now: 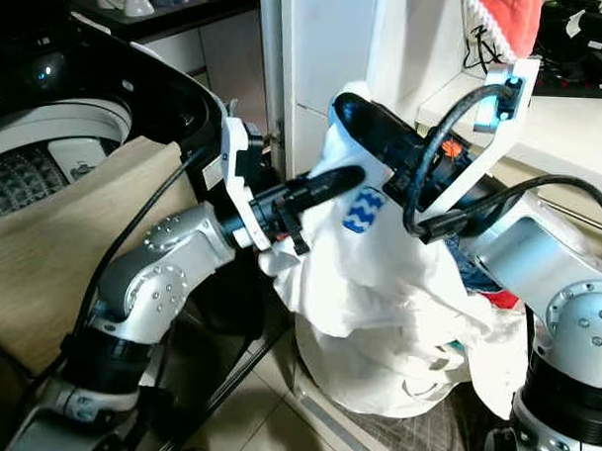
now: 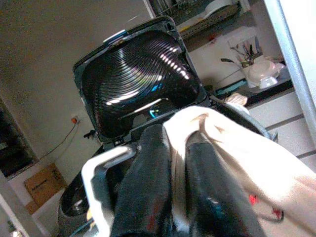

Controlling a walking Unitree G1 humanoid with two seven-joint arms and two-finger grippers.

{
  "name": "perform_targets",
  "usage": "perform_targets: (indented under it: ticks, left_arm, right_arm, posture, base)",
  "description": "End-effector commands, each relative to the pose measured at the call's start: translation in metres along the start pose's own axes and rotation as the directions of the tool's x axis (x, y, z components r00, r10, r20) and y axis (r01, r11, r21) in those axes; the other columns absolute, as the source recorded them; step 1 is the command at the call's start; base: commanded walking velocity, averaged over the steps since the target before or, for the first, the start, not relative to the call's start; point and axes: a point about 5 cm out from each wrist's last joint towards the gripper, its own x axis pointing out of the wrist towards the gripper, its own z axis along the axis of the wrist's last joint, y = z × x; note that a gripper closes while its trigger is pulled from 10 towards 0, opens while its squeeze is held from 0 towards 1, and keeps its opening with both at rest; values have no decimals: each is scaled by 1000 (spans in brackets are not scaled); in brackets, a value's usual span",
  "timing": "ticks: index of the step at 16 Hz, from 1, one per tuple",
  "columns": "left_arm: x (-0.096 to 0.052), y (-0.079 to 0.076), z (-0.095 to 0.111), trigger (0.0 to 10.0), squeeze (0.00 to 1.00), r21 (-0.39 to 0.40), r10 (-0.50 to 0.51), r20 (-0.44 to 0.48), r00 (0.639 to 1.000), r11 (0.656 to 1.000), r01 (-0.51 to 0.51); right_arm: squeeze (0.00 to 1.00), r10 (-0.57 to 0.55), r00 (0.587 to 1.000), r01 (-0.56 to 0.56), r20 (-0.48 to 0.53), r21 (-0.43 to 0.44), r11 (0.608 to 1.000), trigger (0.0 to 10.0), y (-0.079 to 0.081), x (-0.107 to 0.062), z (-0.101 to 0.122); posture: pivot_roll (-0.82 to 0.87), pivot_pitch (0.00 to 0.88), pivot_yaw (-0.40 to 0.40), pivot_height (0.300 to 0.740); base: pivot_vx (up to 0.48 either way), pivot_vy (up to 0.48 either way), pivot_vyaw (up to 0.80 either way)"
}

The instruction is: Clothes washing

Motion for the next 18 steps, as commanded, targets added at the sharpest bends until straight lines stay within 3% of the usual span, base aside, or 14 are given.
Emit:
perform_targets:
  ticks: [1,2,3,4,6,7,8,10,11,12,14,15,16,18]
  left_arm:
    - [-3,14,12,0,0,91,85,7,996,992,-85]
    - [-7,25,21,0,0,171,142,-9,990,975,-139]
    - [-9,30,26,0,0,201,162,-14,987,967,-156]
    - [-15,49,46,0,0,306,263,-5,965,919,-249]
    - [-36,87,116,0,0,553,491,125,862,687,-471]
    - [-46,95,153,0,0,658,538,207,817,542,-523]
    - [-59,98,197,0,0,734,584,344,736,322,-598]
    - [-74,95,245,0,0,757,589,501,634,56,-650]
    - [-77,95,253,0,0,762,591,520,617,6,-648]
    - [-84,104,255,0,0,798,660,469,587,-32,-602]
    - [-101,128,235,10000,0,810,802,368,471,-26,-586]
    - [-114,144,205,10000,0,819,885,186,427,100,-565]
    - [-127,154,184,10000,0,813,923,79,375,158,-560]
    - [-154,165,156,10000,0,747,961,-8,276,190,-637]
  right_arm:
    - [1000,-25,1000,25,3,-56,998,10000,2,-2,2]
    - [365,-85,996,83,-17,-85,993,10000,-3,-5,0]
    - [365,-99,995,97,-27,-90,991,10000,-5,-7,-1]
    - [0,-109,993,105,-37,-95,990,10000,-6,-10,-3]
    - [0,-134,990,128,-46,-121,984,10000,-6,-15,-6]
    - [0,-139,989,132,-45,-126,983,10000,-6,-16,-7]
    - [0,-143,989,136,-45,-130,982,10000,-6,-17,-9]
    - [0,-143,989,136,-46,-132,982,10000,-5,-17,-11]
    - [0,-143,989,135,-49,-134,982,10000,-5,-16,-12]
    - [0,-143,988,134,-57,-138,981,10000,-5,-15,-14]
    - [0,-142,987,129,-77,-149,980,10000,-4,-13,-19]
    - [0,-146,984,130,-98,-160,979,10000,-4,-13,-23]
    - [0,-144,983,125,-112,-162,979,10000,-2,-13,-27]
    - [0,-118,983,96,-144,-151,984,10000,3,-11,-34]
  posture:
    - [-235,2,56,740]
    - [-226,0,55,740]
    - [-225,1,55,740]
    - [-224,0,58,740]
    - [-224,0,64,740]
    - [-220,0,66,740]
    - [-217,0,66,740]
    - [-217,0,66,740]
    - [-212,0,68,740]
    - [-212,0,68,740]
    - [-218,0,73,740]
    - [-220,0,73,740]
    - [-220,0,73,740]
    - [-222,0,71,740]
  base:
    - [0,0,0]
    - [0,0,0]
    - [0,0,0]
    - [0,0,0]
    - [0,0,0]
    - [0,0,0]
    - [0,0,0]
    - [0,0,0]
    - [0,0,0]
    - [0,0,0]
    - [0,0,0]
    - [0,0,0]
    - [0,0,0]
    - [0,0,0]
